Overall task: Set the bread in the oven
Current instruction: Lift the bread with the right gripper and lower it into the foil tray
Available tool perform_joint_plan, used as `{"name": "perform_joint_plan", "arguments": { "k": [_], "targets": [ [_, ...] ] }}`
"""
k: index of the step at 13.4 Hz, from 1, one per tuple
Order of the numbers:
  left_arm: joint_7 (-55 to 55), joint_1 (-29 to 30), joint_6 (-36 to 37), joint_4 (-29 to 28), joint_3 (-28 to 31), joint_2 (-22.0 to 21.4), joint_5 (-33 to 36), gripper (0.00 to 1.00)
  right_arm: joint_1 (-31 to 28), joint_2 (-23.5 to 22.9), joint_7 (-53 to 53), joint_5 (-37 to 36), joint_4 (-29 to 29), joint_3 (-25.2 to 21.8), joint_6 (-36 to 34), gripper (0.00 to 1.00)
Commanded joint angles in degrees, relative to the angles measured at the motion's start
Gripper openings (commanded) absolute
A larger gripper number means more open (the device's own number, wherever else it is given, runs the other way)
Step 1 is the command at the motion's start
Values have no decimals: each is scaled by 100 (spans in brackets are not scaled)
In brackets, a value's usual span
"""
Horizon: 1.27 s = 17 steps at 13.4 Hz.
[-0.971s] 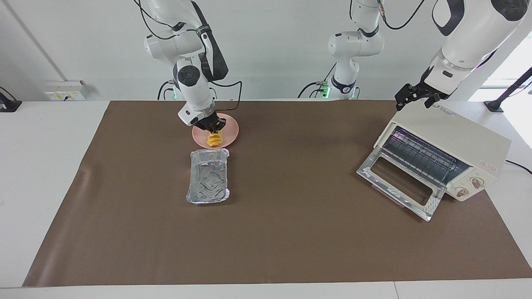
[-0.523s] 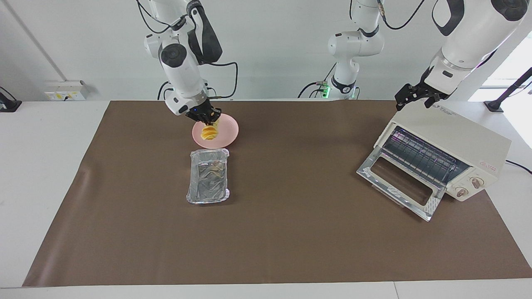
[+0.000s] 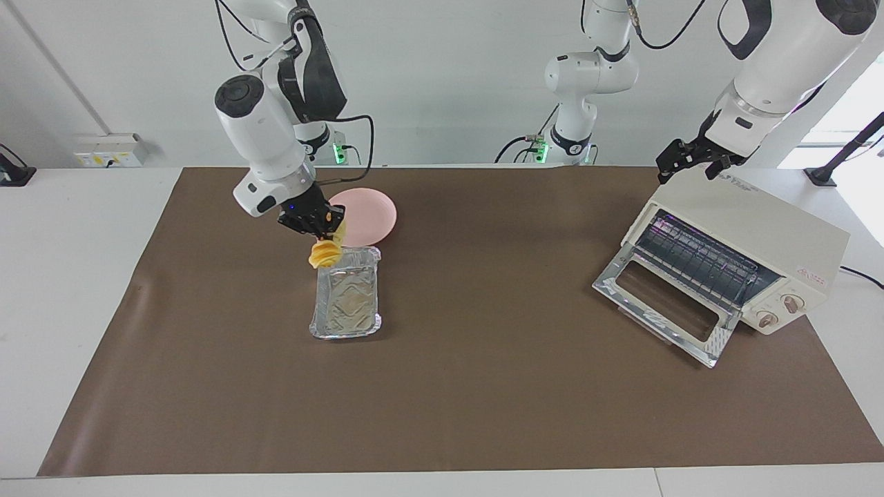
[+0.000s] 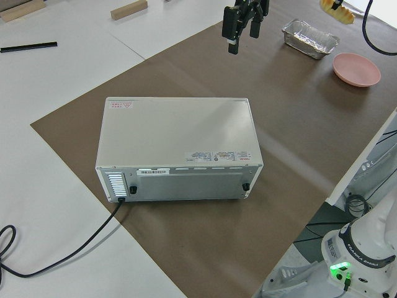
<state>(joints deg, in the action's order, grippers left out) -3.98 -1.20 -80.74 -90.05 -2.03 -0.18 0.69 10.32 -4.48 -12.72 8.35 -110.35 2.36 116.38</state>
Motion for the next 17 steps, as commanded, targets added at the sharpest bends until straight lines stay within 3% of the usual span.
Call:
{"name": "perform_joint_plan", "arguments": {
  "k": [1, 6, 11, 12, 13, 14, 15, 17],
  "targets": [
    [38, -11, -56, -57, 18, -96, 80, 100, 40, -658, 76, -88, 383, 27, 445, 0],
    [38, -11, -56, -57, 18, -96, 80, 100, 145, -958, 76, -70, -134, 45, 1175, 0],
    [38, -11, -56, -57, 18, -96, 80, 100, 312, -1160, 94, -70, -206, 45, 1334, 0],
    [38, -11, -56, -57, 18, -96, 80, 100, 312, -1169, 94, -70, -232, 45, 1361, 13],
    [38, -11, -56, -57, 18, -96, 80, 100, 312, -1178, 94, -70, -232, 36, 1370, 60],
    [38, -11, -56, -57, 18, -96, 80, 100, 304, -1187, 94, -70, -215, 36, 1370, 94],
    [38, -11, -56, -57, 18, -96, 80, 100, 295, -1187, 103, -70, -162, 36, 1326, 100],
    [38, -11, -56, -57, 18, -96, 80, 100, 199, -1170, 242, -88, 65, 19, 1038, 100]
  ]
}}
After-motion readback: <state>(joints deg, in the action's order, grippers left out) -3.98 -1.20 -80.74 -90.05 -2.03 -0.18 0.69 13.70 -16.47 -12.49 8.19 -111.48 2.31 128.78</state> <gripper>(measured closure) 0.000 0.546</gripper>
